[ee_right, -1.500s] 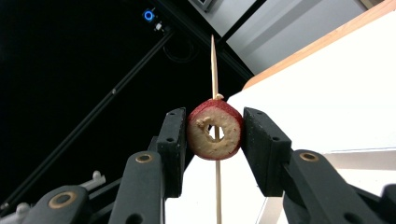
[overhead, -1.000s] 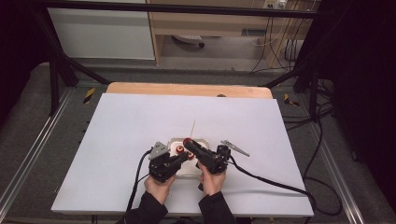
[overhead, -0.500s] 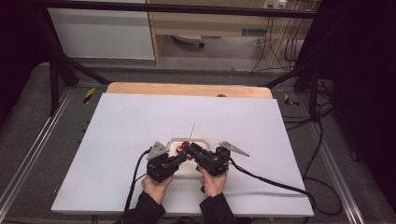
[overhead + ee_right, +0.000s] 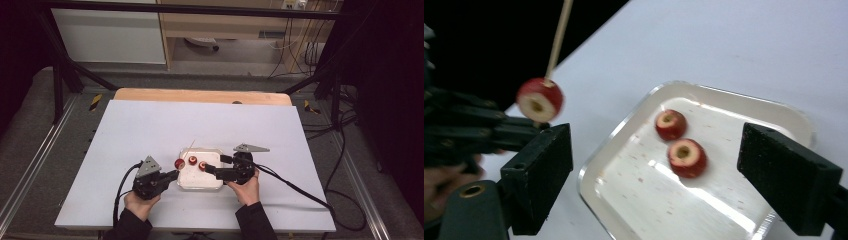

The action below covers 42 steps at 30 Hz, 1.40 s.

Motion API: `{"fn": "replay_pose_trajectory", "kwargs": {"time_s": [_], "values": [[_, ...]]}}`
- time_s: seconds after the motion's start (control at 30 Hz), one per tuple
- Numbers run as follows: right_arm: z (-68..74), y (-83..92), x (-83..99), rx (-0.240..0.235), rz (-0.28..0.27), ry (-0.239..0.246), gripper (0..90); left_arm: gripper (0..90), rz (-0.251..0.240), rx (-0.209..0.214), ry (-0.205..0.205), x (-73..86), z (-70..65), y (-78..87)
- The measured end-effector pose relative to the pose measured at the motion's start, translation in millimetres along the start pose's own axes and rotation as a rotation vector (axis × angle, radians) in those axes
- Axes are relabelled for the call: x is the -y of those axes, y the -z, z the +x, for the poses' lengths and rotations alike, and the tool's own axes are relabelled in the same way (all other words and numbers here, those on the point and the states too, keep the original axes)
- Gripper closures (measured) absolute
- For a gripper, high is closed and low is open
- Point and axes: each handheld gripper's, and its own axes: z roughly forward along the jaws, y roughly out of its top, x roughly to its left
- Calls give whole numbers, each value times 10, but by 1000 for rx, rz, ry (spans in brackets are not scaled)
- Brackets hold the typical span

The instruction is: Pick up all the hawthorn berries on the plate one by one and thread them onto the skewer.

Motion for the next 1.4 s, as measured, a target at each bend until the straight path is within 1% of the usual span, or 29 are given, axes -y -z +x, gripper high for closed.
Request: {"fn": "replay_pose_trajectory", "kwargs": {"time_s": [0.1,0.17,0.23,0.37,0.43,0.5,0.53,0.6,0.67,0.73,0.8,0.87,1.0,1.03,1.1,1.17,1.27,1.4], "values": [[-21,6,-69,38,74,68,118,881,26,-21,-29,84,49,74],[-15,-11,-136,50,134,118,96,881,35,-23,-33,133,91,119],[-3,-44,-203,62,194,160,89,880,43,-24,-26,168,132,158],[20,-144,-323,82,312,230,87,880,61,-20,-31,206,190,192],[29,-206,-366,99,367,267,102,880,73,-15,-31,223,202,195],[32,-275,-404,116,422,298,114,880,79,-20,-41,240,208,199],[40,-309,-420,119,450,309,130,880,83,-22,-42,246,216,204],[58,-384,-450,140,498,325,144,880,80,-21,-36,261,229,218],[74,-452,-478,150,540,354,178,880,82,-24,-39,271,233,227],[84,-515,-513,153,570,364,202,880,81,-22,-38,273,242,240],[89,-574,-551,155,593,350,231,880,79,-21,-39,276,246,251],[92,-632,-587,158,616,366,259,880,79,-21,-42,278,243,252],[104,-740,-631,137,628,356,319,880,82,-11,-48,276,230,245],[104,-770,-631,130,638,347,335,880,83,-10,-50,276,226,244],[98,-826,-619,133,667,360,365,880,85,-6,-51,277,222,242],[99,-869,-609,135,685,372,404,880,85,-9,-52,277,224,241],[100,-905,-598,120,692,353,440,880,85,-8,-49,279,230,238],[71,-934,-573,128,716,361,482,880,90,-8,-51,282,227,229]]}}
